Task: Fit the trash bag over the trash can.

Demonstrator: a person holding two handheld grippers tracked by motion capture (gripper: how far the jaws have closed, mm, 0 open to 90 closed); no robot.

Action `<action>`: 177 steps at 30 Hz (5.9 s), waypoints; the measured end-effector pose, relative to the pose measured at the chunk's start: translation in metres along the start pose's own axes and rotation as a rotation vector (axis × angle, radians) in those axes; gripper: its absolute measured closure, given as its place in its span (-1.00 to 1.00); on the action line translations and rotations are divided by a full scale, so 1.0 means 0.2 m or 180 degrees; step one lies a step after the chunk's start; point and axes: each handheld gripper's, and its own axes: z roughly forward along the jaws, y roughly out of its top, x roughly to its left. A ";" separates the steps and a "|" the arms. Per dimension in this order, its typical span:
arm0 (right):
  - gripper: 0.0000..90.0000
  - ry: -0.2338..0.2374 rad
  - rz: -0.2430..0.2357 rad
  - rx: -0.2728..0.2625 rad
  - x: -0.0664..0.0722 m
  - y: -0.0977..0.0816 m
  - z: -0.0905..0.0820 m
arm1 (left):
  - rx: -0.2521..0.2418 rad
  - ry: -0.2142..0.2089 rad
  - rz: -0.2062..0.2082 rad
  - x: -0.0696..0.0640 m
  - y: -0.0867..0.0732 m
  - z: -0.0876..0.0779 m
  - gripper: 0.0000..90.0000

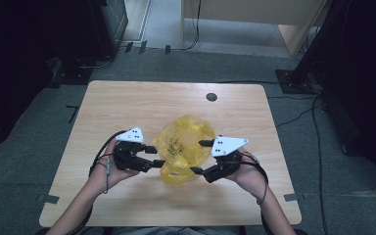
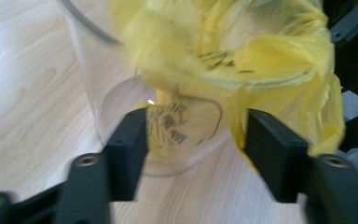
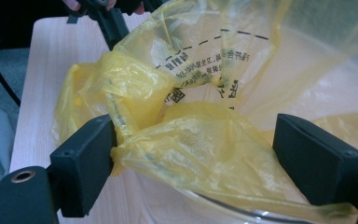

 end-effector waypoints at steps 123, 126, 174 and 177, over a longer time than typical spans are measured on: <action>-0.40 -0.0334 0.0549 -0.0066 -0.47 0.07 0.09 | -0.0583 0.0141 0.0245 0.23 0.39 0.14 -0.03; -0.40 -0.0286 0.0605 -0.0022 -0.47 0.07 0.09 | -0.0560 0.0155 0.0225 0.24 0.39 0.14 -0.03; -0.14 -0.0642 0.0762 -0.0588 -0.53 0.10 -0.09 | -0.0423 0.0170 0.0243 0.23 0.36 0.12 0.11; -0.01 -0.0688 0.0881 -0.0550 -0.57 0.09 -0.06 | -0.0456 0.0181 0.0274 0.22 0.37 0.11 0.11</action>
